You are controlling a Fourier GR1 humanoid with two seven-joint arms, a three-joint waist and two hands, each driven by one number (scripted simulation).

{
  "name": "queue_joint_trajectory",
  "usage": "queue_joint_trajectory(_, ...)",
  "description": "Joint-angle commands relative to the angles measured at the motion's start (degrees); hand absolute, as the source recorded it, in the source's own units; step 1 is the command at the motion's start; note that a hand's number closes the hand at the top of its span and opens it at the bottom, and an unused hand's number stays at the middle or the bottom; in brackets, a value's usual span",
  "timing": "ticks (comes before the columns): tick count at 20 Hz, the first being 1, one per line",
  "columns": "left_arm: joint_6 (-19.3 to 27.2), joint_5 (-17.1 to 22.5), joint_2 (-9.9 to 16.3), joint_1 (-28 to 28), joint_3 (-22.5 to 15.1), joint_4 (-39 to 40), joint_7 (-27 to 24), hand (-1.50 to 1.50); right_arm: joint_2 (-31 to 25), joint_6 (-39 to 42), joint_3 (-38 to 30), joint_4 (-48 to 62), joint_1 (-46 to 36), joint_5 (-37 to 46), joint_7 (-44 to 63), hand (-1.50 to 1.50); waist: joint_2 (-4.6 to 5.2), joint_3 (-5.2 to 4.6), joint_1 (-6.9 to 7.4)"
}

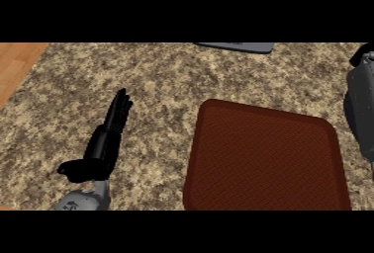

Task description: Pick the sweet potato from the tray and place it in the pot

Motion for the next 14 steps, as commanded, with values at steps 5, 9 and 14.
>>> queue_joint_trajectory(5,1.72,-0.5,-0.56,-0.19,0.83,-0.27,0.25,0.0,-2.71,-0.32,-4.24,12.08,-8.78,8.48,13.82,1.5,-0.57,0.13,-1.46)
queue_joint_trajectory(9,0.37,0.88,0.84,2.16,2.15,-0.59,-1.01,0.0,-2.77,-2.27,-6.57,15.54,-9.76,10.78,15.64,1.5,-1.11,0.13,-2.55)
queue_joint_trajectory(14,1.16,0.54,0.71,3.69,2.58,-0.07,-1.34,0.0,-5.36,-5.57,-10.27,18.51,-9.23,11.84,14.17,1.5,-1.49,0.19,-4.72)
